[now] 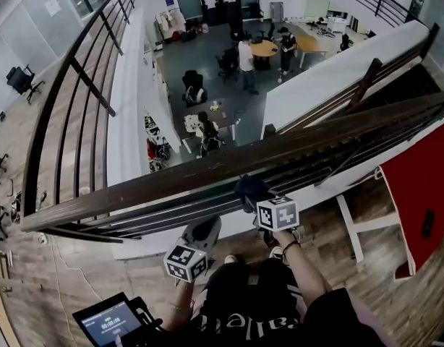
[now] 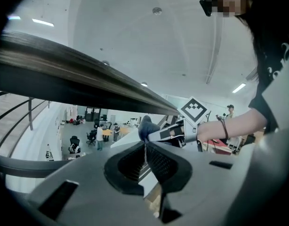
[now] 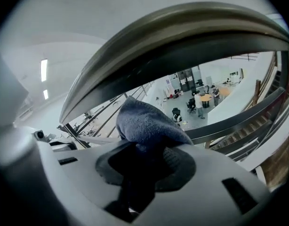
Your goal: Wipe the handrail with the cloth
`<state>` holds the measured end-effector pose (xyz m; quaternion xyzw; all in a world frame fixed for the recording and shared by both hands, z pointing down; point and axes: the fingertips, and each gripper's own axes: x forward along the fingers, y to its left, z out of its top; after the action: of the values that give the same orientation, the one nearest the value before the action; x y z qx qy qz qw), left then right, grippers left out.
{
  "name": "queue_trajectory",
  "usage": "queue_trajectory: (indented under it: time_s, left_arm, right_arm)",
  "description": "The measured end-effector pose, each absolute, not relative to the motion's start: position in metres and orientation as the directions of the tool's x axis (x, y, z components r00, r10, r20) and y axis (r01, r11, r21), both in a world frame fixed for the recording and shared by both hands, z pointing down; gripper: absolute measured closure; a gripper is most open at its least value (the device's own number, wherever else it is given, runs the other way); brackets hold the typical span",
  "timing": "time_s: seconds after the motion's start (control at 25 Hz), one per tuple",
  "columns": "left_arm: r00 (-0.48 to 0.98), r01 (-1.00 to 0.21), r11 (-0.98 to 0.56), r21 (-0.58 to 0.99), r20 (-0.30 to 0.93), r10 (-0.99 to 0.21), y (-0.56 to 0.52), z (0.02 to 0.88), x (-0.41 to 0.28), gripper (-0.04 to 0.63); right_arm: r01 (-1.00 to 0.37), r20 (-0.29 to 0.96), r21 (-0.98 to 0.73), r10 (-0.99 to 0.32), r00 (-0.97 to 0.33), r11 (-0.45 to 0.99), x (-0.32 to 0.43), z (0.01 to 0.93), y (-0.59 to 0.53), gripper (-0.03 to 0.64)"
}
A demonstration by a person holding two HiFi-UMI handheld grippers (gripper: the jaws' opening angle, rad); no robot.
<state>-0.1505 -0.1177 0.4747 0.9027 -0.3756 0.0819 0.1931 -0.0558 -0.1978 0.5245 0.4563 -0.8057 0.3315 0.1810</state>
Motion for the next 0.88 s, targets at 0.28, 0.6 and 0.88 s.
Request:
queue_trajectory:
  time_s: [0.28,0.6,0.88]
  left_arm:
    - [0.63,-0.776,-0.562,0.286,0.323,-0.706,-0.115,0.518,-0.202,0.594]
    - [0.496,-0.864,-0.409,0.294,0.351,-0.794,-0.105,0.54,-0.277,0.594]
    - [0.395,-0.908,-0.289,0.304,0.388,-0.833,-0.073,0.55,-0.33,0.594]
  right_arm:
    - [-0.789,0.614,-0.386,-0.505,-0.606,0.477,-0.156,0.583,-0.194,0.514]
    - [-0.723,0.632,-0.399,-0.402,-0.663,0.564,-0.256,0.617,-0.188,0.514]
    - [-0.66,0.641,-0.343,-0.347,-0.685,0.668,-0.322,0.626,-0.185,0.514]
